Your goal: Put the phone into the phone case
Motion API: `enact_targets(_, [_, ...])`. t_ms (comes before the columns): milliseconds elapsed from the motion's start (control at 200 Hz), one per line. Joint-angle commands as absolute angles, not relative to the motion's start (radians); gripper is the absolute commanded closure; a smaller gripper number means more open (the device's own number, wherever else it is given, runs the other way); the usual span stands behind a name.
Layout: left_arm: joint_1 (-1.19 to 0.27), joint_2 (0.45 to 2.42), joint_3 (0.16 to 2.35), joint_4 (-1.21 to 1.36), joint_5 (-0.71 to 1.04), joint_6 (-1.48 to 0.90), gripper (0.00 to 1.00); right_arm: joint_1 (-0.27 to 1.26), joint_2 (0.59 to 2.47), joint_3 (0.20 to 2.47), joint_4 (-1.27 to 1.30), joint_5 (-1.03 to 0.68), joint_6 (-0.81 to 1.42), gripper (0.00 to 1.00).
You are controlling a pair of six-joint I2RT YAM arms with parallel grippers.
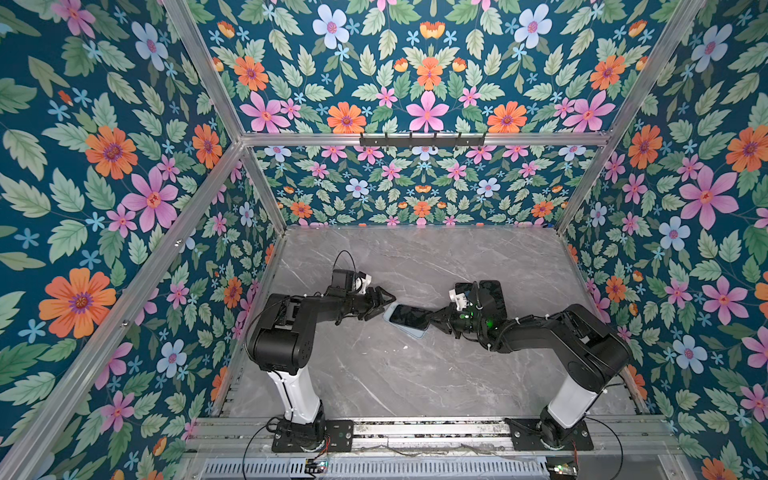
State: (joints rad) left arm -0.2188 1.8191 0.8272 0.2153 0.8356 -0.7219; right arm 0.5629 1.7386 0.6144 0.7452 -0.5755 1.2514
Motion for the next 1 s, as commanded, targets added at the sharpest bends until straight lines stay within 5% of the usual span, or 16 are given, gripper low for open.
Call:
enact_targets(0, [-0.222,1.822,0.814,0.196,0.820,-0.729,0.26,0.567,1.747,0.621,0.802,-0.588,1.271,1.00])
enact_targets(995, [-0.227,1.813,0.765,0.238,0.830,-0.749,0.27,0.577,1.856,0.659,0.858,-0.626,1.302,1.00])
